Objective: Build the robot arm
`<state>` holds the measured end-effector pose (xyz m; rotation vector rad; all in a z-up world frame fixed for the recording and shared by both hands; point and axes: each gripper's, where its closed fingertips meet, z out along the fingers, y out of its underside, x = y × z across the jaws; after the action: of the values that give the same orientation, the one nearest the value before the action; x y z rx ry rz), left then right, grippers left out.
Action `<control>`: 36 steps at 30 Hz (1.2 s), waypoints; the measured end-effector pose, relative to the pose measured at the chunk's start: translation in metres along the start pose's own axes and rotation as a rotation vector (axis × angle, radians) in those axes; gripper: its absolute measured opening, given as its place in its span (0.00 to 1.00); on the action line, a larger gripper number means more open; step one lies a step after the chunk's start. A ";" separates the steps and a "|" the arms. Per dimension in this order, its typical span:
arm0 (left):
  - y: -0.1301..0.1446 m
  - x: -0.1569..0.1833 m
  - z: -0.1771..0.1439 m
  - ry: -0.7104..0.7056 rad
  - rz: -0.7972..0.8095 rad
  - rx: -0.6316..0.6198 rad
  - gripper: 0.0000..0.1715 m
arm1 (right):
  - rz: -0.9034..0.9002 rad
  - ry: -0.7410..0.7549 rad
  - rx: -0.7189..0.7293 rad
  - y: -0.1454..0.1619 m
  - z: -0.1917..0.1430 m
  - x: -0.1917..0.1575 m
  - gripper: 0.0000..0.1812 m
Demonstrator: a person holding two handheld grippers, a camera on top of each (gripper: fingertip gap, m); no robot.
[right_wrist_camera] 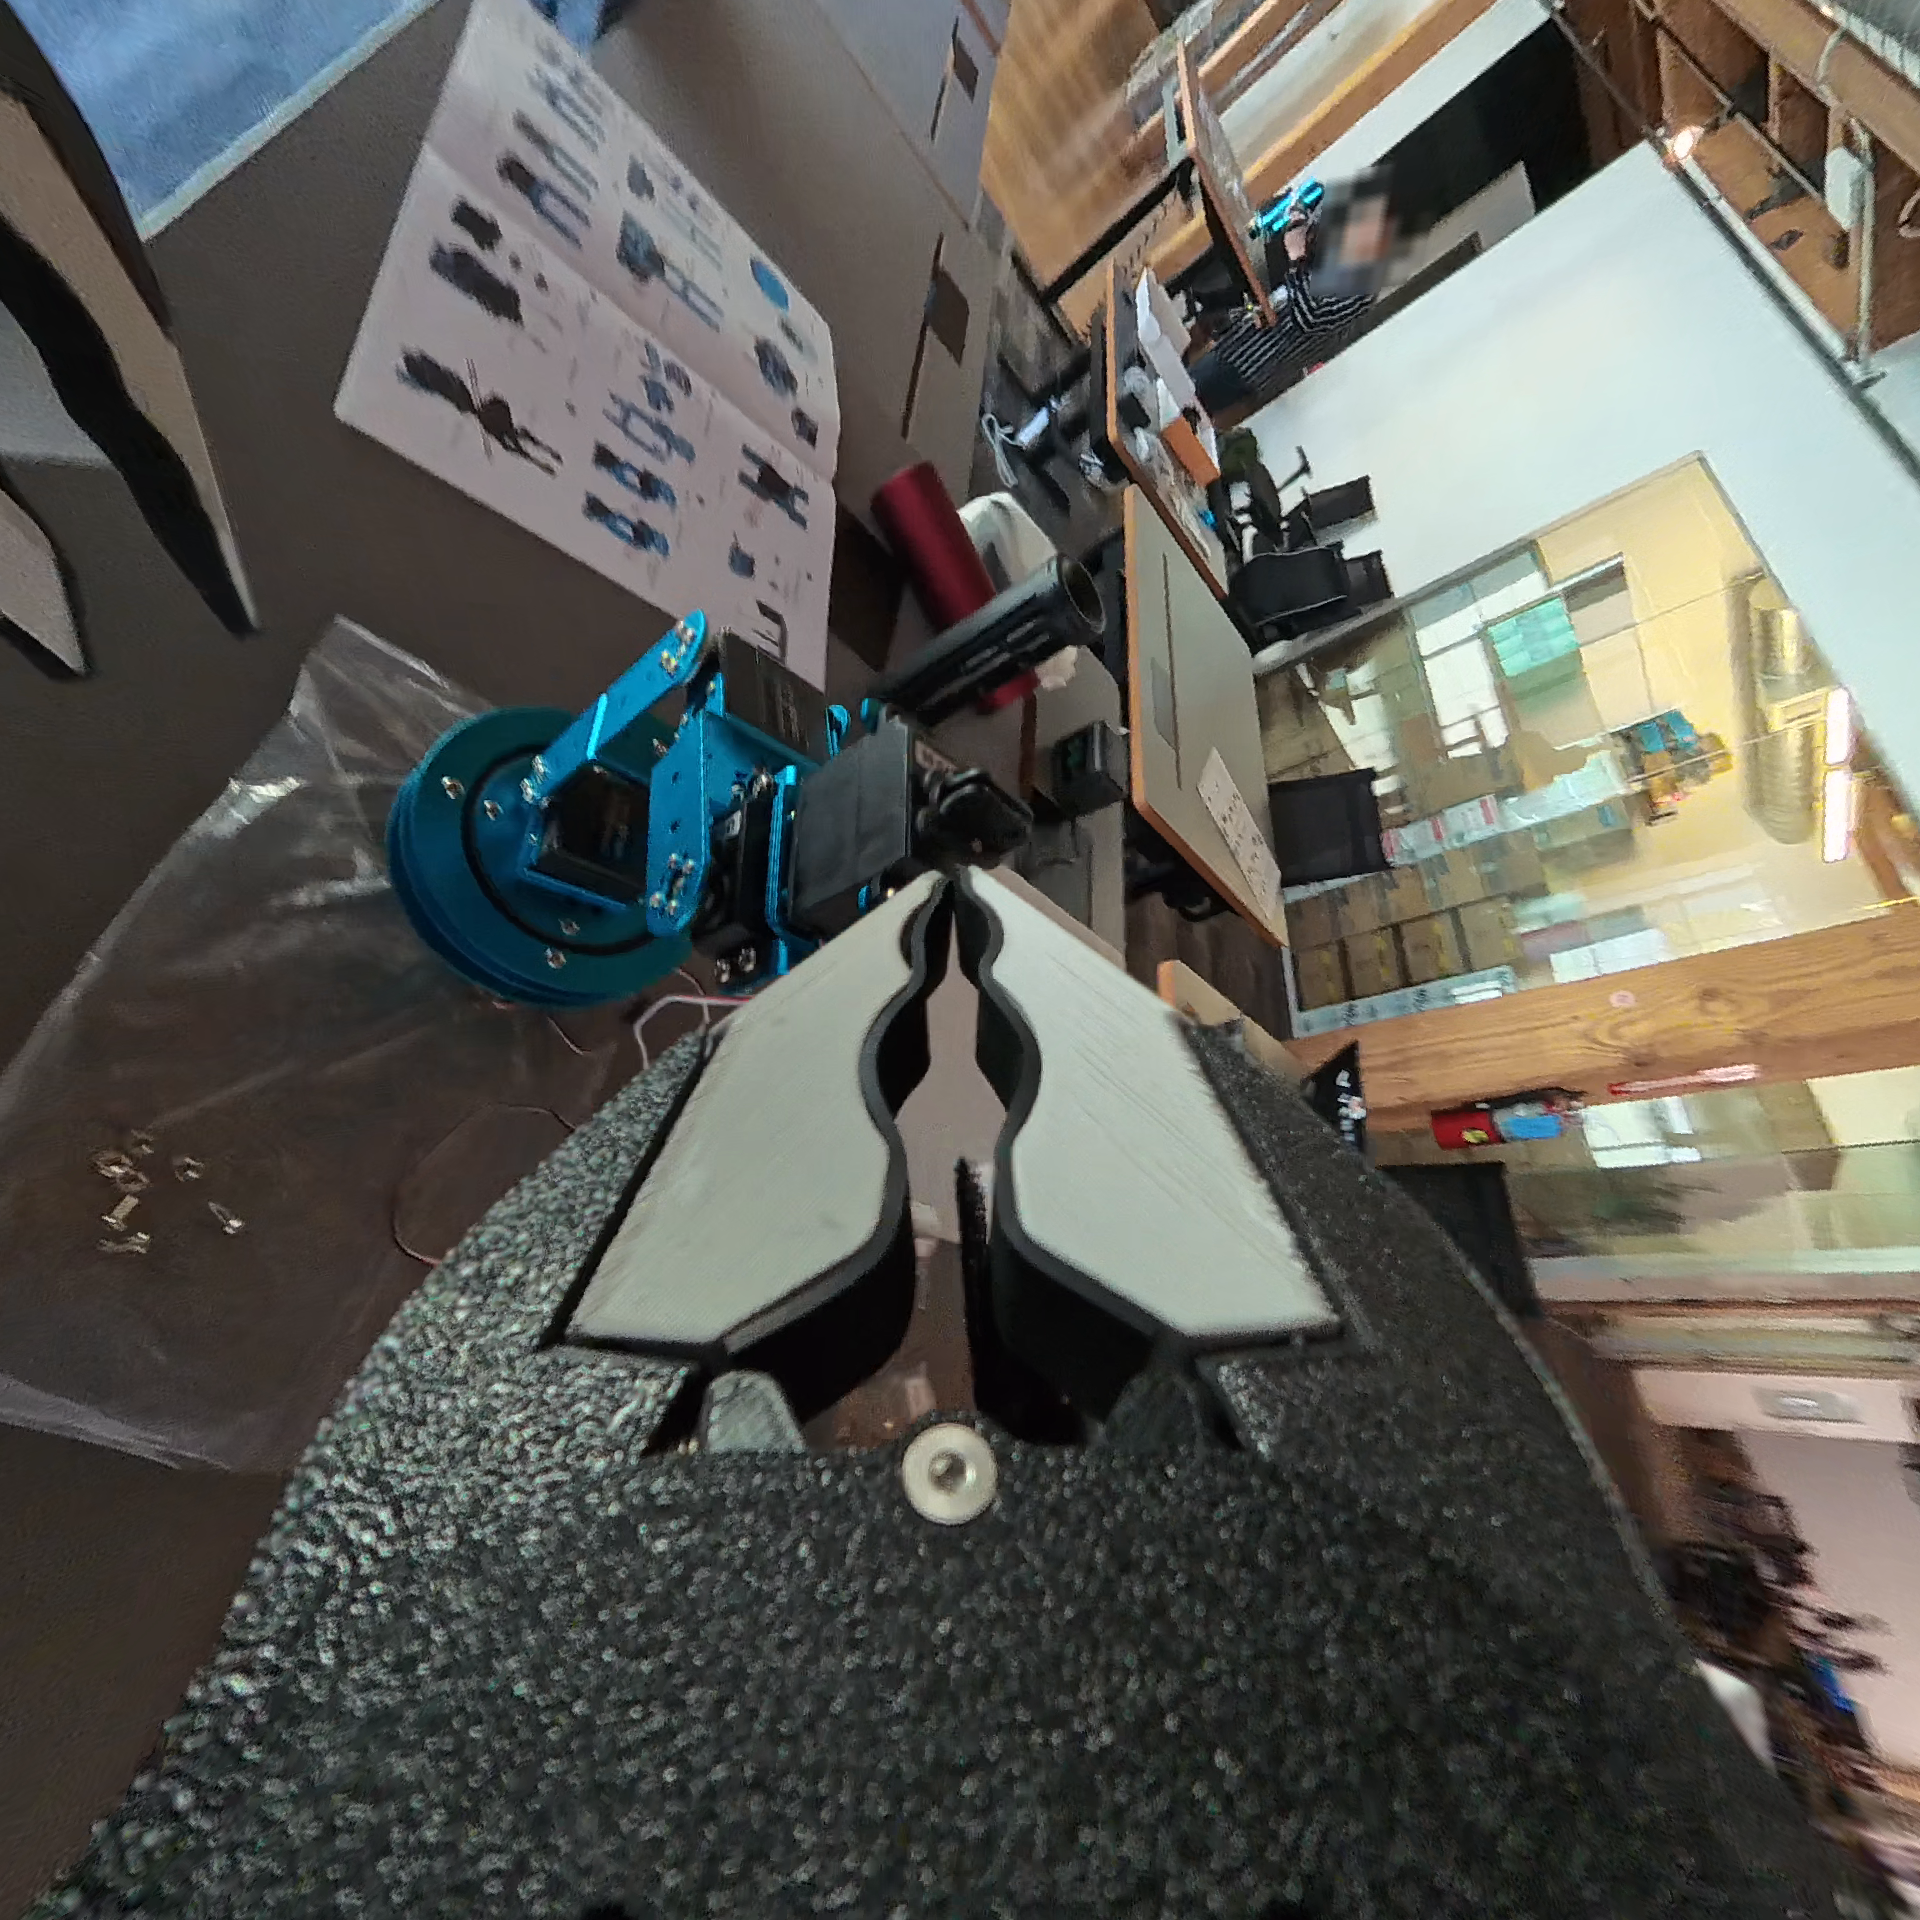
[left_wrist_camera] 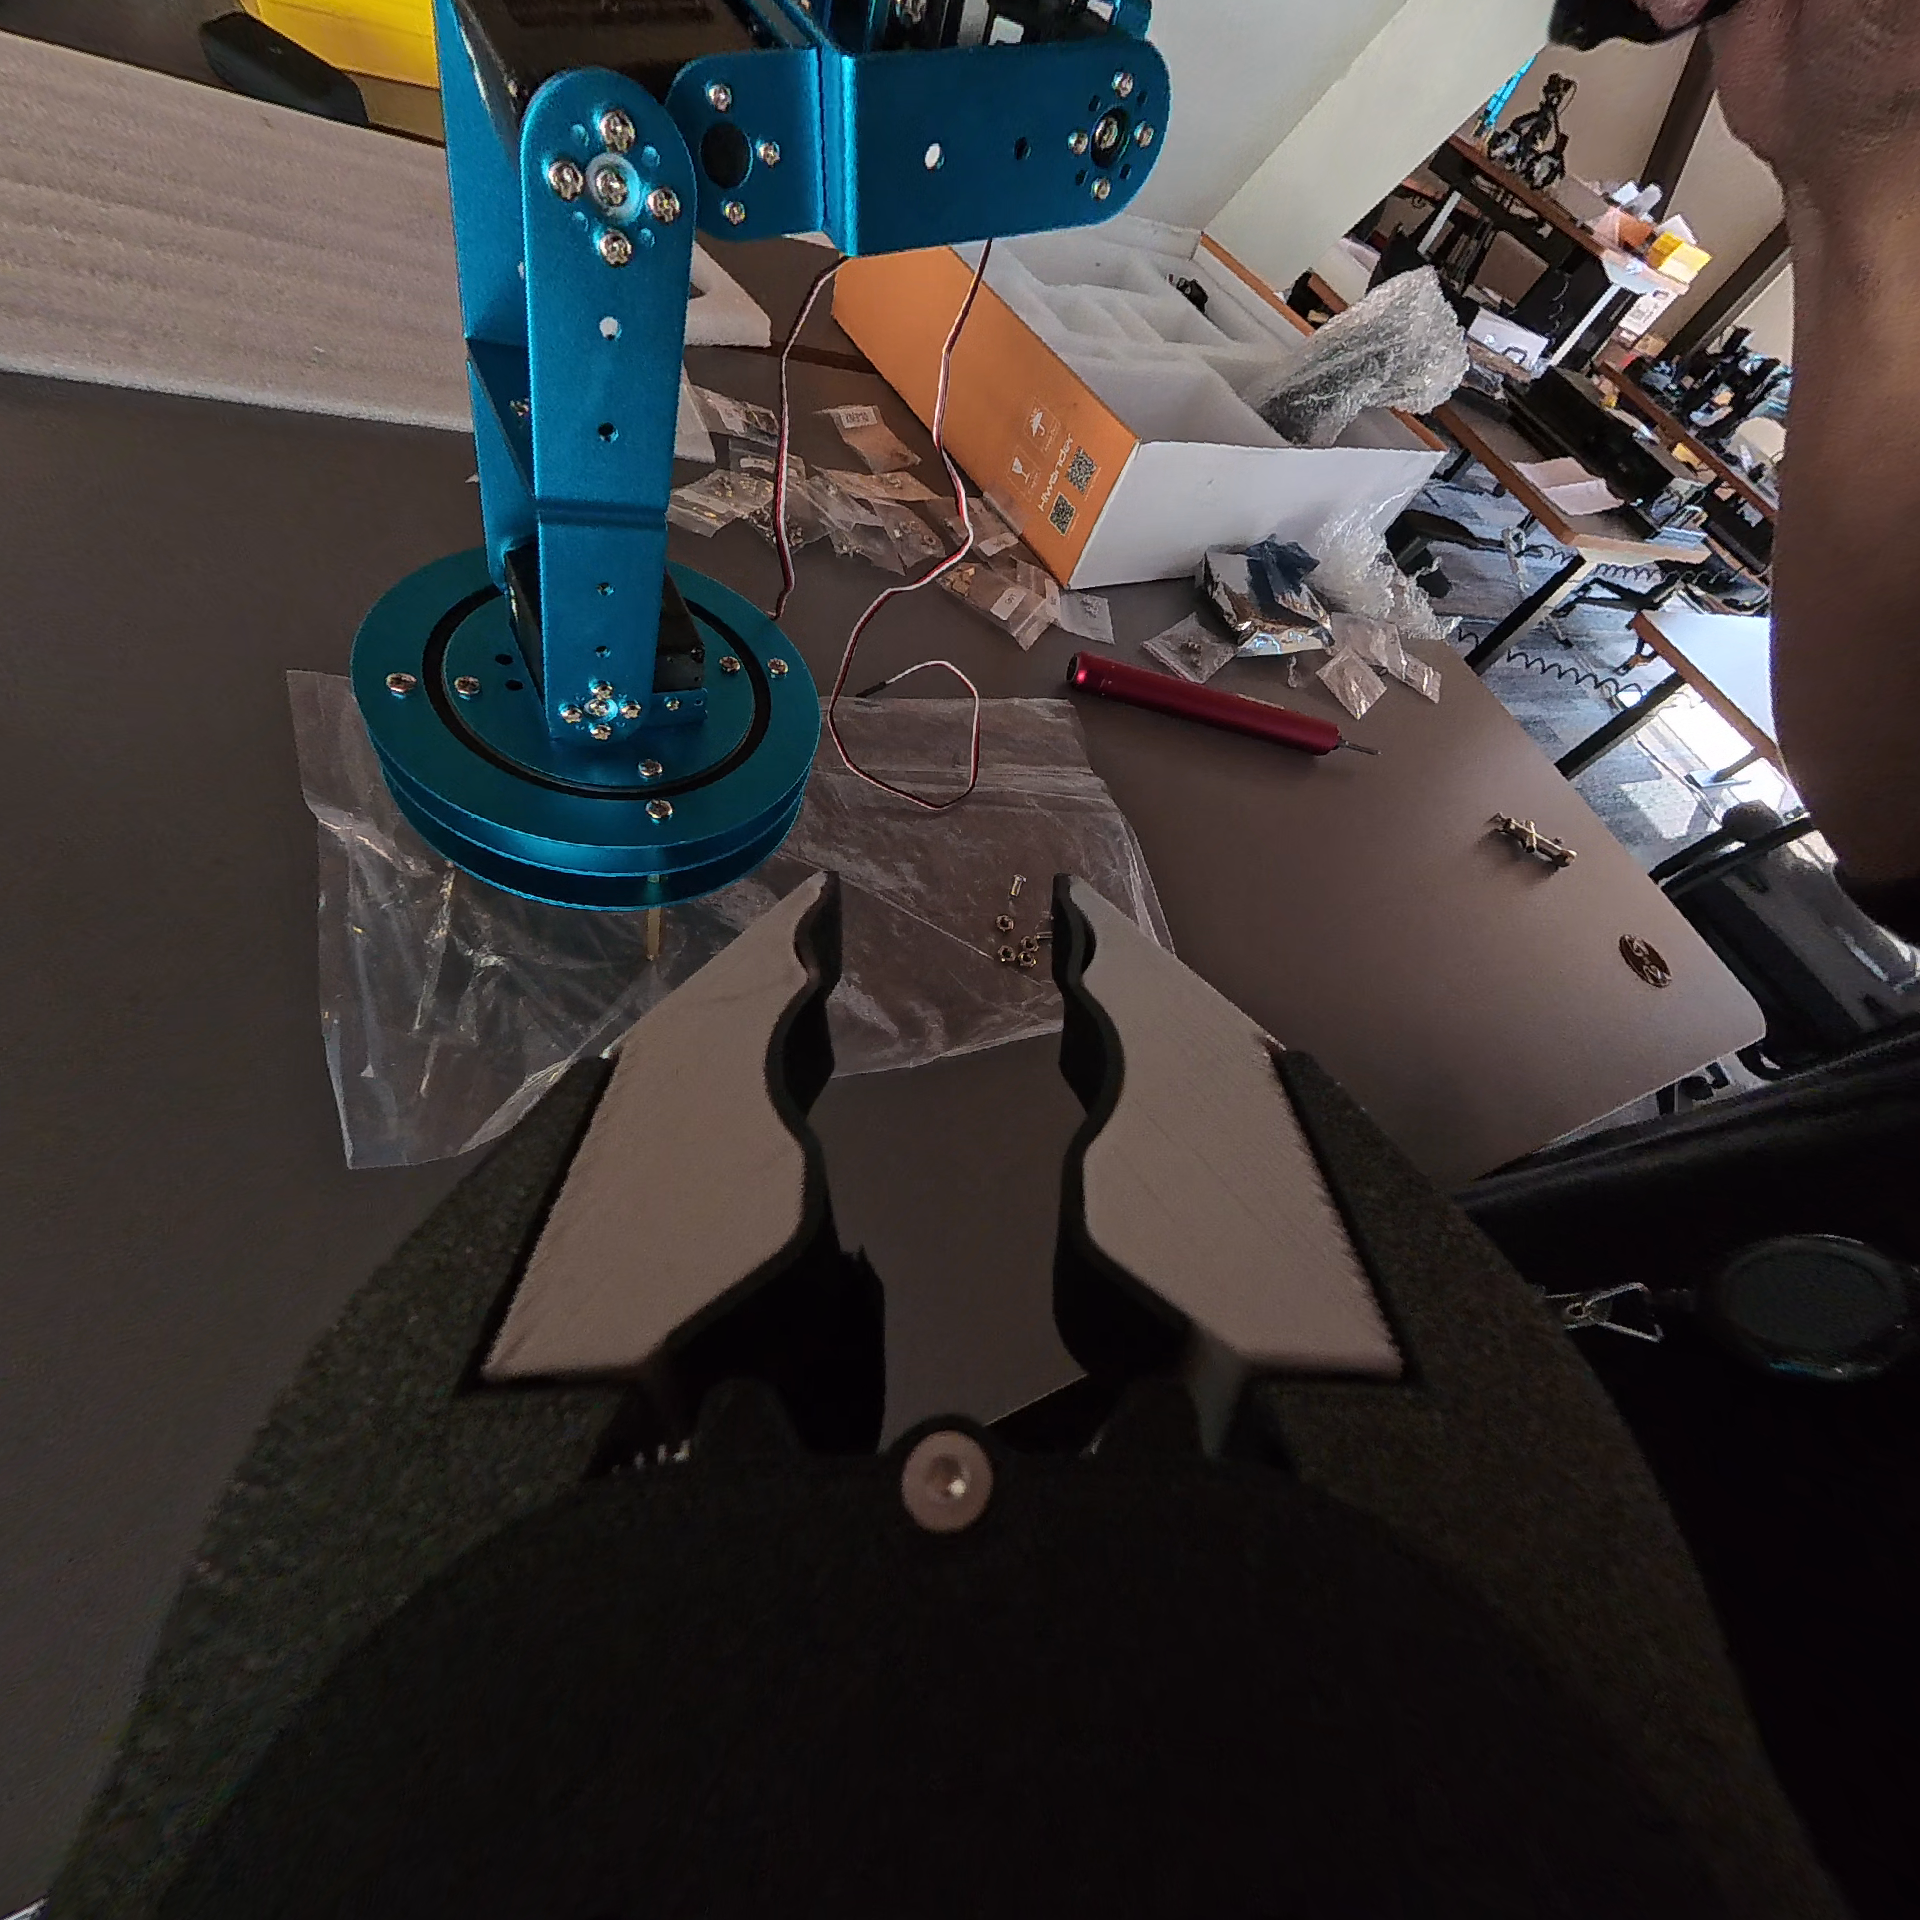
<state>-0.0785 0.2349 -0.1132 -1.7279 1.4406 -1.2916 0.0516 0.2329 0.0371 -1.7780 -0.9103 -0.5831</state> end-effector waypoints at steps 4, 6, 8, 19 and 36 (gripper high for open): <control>0.001 0.001 0.001 -0.001 0.004 -0.004 0.23 | 0.074 -0.075 -0.006 0.006 0.008 -0.002 0.00; 0.002 0.002 0.001 -0.002 0.005 -0.007 0.23 | 0.091 -0.095 -0.013 0.010 0.012 -0.005 0.00; 0.003 0.003 0.001 0.000 0.000 -0.010 0.23 | 0.105 -0.102 -0.012 0.010 0.011 -0.004 0.00; -0.020 0.003 -0.002 0.022 0.089 -0.021 0.23 | 0.534 -0.033 0.046 0.043 -0.019 -0.016 0.04; 0.068 0.010 0.070 0.071 0.209 -0.336 0.16 | 0.960 -0.342 -0.295 0.128 0.039 -0.248 0.09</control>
<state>-0.0450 0.1950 -0.1962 -1.6903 1.9124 -1.0544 0.0050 0.1657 -0.2324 -2.3455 -0.0933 0.2307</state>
